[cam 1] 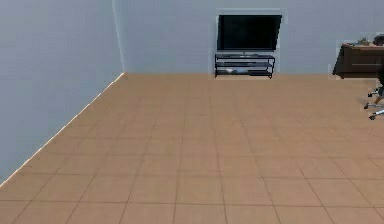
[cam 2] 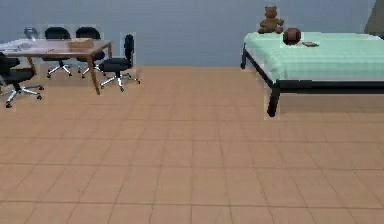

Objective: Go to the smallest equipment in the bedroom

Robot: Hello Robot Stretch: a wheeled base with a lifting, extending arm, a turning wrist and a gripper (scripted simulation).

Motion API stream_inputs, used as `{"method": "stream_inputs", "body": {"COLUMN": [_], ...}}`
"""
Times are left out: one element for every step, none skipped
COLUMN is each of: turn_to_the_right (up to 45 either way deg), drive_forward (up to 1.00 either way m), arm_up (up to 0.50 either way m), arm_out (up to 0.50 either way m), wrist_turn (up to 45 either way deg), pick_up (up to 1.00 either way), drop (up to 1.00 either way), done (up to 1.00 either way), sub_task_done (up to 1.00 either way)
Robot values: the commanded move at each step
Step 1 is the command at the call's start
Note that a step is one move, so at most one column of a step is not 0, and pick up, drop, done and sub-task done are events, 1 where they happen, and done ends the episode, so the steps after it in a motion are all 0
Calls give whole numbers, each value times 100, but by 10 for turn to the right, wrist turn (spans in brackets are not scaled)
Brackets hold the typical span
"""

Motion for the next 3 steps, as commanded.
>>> {"method": "stream_inputs", "body": {"turn_to_the_right": [0, 0, 0], "drive_forward": [100, 100, 100], "arm_up": [0, 0, 0], "arm_out": [0, 0, 0], "wrist_turn": [0, 0, 0], "pick_up": [0, 0, 0], "drop": [0, 0, 0], "done": [0, 0, 0], "sub_task_done": [0, 0, 0]}}
